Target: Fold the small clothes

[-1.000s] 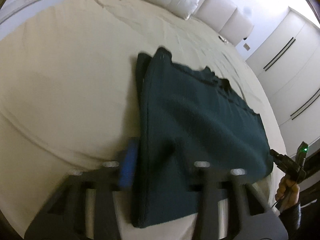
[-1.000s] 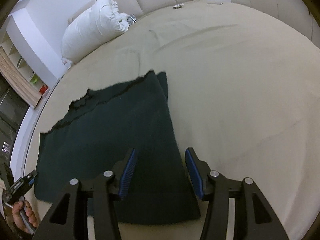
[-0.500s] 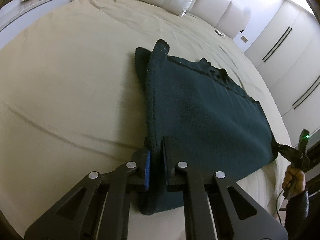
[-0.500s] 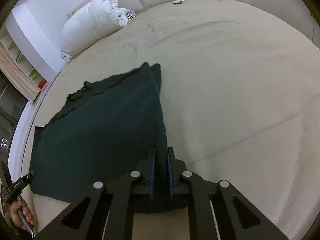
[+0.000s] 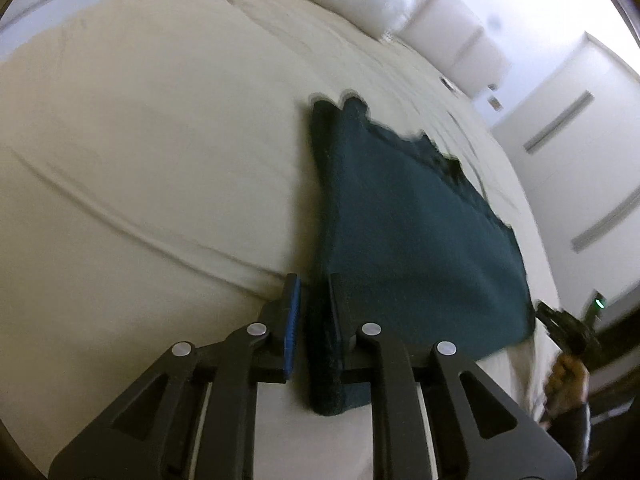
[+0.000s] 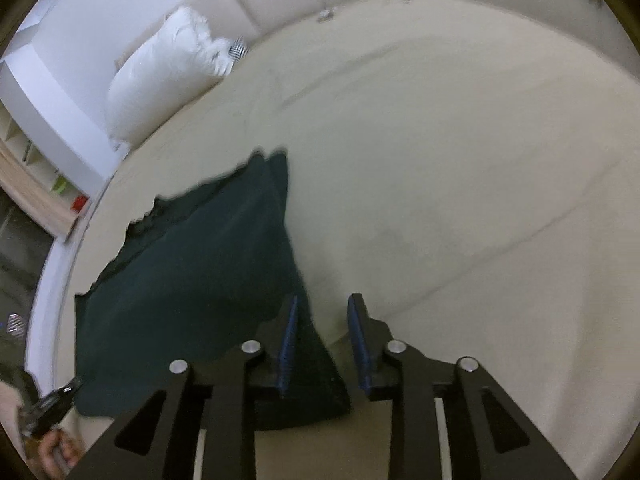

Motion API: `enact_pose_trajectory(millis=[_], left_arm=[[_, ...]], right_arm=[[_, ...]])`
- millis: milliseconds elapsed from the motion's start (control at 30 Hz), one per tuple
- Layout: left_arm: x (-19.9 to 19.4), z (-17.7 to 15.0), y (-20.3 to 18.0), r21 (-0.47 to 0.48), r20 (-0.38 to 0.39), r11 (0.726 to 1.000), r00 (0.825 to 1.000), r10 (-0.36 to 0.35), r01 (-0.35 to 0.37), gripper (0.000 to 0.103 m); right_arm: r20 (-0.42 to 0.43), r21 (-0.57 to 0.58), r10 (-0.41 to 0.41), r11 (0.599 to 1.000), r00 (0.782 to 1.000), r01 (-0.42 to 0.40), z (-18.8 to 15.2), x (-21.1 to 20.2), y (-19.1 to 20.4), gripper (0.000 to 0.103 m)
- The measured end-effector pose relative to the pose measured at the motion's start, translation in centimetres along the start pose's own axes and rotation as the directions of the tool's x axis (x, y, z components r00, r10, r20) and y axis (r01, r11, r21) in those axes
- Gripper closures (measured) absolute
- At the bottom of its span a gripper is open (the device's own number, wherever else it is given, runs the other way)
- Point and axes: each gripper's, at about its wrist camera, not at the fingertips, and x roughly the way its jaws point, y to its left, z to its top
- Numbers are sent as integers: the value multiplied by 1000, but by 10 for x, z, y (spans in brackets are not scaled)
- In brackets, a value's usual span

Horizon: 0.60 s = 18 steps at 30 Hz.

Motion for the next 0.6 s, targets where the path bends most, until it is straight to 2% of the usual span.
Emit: enact_pose_trajectory(millis=[67,167,200,333,400,467,500,533,600], left_arm=[[-13,8,-7,11,49,999,998,47,-47,90],[-18,21,-37,61,79,998,997,-28,23,90],[-15,23,-49,84,75,996,996,-48,42,90],[19,36,-102,192,66,976,990,-122,107,90],[43,44,-121,223,46,971,994,-101,88,90],[58,49,-131,251,45,965,995,-93,78,90],[68,53,-133,268,50,962,996,-74,58,90],[77,58,-134,272,45,961,997,-62,47,90],[96,66,-123,253,22,967,999,-29,23,90]], right_arm=[[24,-13,38,999,999,-38,5,-8,15,74],[18,-56,165,985,986,-164,13,-3,52,74],[-9,-70,230,971,973,-230,15,6,69,74],[-89,-108,375,918,923,-383,20,52,124,69],[-113,-95,435,890,893,-446,25,81,141,63],[-127,-27,454,887,882,-461,32,111,137,60],[-132,41,424,906,896,-422,33,130,123,60],[-125,95,417,908,900,-407,34,140,110,64],[-76,226,470,867,879,-444,37,154,75,101]])
